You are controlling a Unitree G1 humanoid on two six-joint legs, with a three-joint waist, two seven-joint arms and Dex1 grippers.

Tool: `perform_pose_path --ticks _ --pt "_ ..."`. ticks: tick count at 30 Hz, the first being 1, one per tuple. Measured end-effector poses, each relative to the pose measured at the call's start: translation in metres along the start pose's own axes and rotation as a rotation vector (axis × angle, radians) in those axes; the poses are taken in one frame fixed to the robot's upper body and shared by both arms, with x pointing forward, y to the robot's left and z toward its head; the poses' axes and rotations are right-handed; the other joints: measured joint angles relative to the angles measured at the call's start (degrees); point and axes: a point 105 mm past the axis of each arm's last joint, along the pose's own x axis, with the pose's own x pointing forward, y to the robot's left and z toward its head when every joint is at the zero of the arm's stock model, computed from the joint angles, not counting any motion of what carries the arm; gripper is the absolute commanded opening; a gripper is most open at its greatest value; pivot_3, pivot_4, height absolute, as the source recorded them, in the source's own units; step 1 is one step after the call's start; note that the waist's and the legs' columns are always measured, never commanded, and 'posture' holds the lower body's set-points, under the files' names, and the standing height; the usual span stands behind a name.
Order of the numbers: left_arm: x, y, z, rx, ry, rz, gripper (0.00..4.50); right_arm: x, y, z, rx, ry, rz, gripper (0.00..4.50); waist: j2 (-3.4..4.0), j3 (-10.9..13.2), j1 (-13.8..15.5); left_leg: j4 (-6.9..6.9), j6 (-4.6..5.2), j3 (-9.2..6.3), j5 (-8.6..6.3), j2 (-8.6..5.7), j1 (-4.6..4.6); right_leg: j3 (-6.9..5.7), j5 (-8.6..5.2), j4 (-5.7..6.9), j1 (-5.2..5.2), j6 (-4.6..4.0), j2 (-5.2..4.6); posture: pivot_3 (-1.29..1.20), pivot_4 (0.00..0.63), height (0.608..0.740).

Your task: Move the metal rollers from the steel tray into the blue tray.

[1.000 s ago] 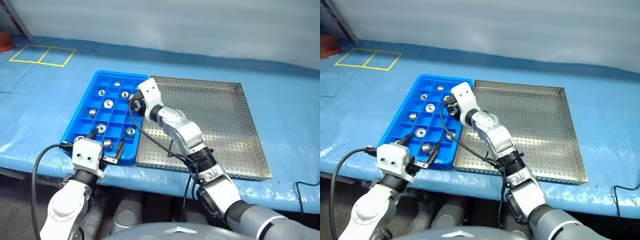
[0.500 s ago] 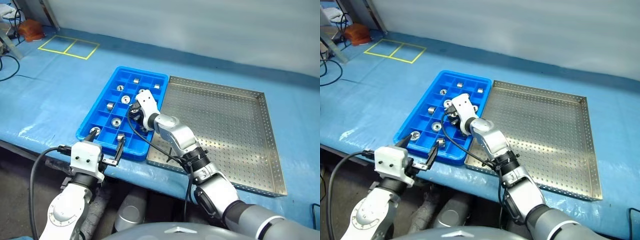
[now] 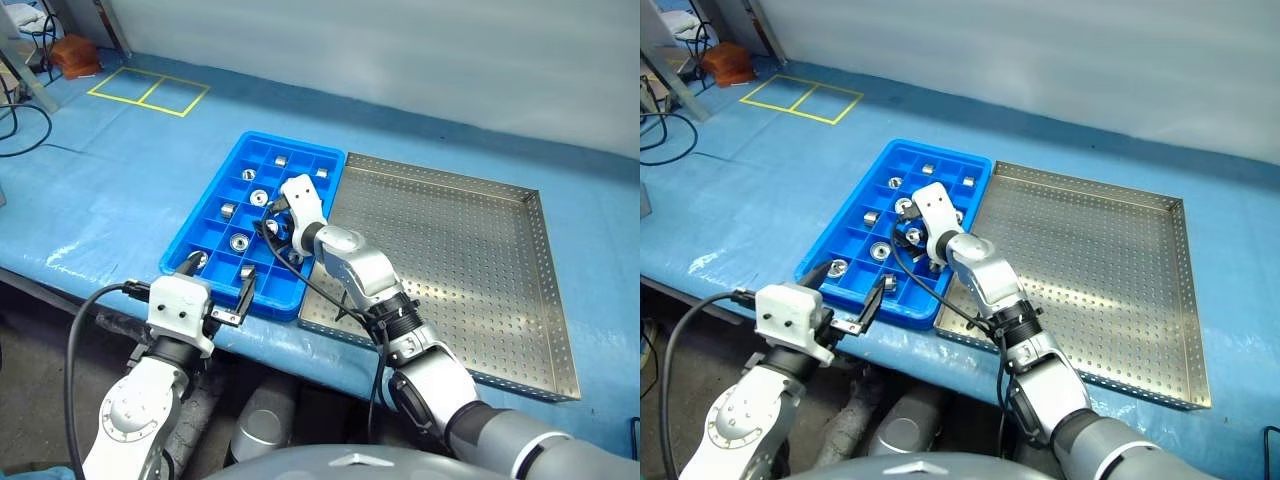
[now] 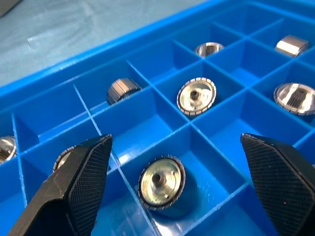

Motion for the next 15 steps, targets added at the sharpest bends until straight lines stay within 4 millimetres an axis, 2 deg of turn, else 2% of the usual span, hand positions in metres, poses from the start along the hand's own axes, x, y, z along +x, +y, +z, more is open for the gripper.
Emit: perform_pose_path --ticks 3,7,12,15 --pt "0.006 0.001 0.001 0.02 -0.002 -0.047 4.5 -0.019 -0.006 0.013 -0.031 -0.05 0.012 4.44 0.01 -0.01 -0.89 0.02 0.0 -0.08 0.0 -0.03 0.0 -0.05 -0.01 -0.06 0.06 -0.01 -0.05 0.28 0.15 0.74" --pt "0.018 0.003 0.002 0.04 -0.008 -0.104 4.5 -0.046 -0.025 0.006 -0.052 -0.036 -0.05 4.44 0.01 -0.01 -3.59 0.11 0.0 -0.08 0.01 -0.08 -0.01 -0.05 0.0 -0.05 0.1 -0.02 -0.08 0.21 0.15 0.74" --pt "0.039 0.002 0.004 0.056 -0.011 -0.184 4.5 -0.082 -0.051 -0.004 -0.086 -0.007 -0.165 4.44 0.01 -0.01 -9.91 0.16 0.01 -0.1 0.02 -0.1 0.02 0.0 0.07 -0.01 0.19 0.05 -0.09 0.11 0.15 0.74" --pt "0.052 0.002 0.003 0.05 -0.002 -0.209 4.5 -0.103 -0.058 -0.012 -0.091 0.009 -0.21 4.44 0.0 -0.02 -13.53 0.11 0.02 -0.25 0.02 -0.1 0.09 0.05 0.1 0.01 0.24 0.0 -0.09 0.08 0.15 0.74"
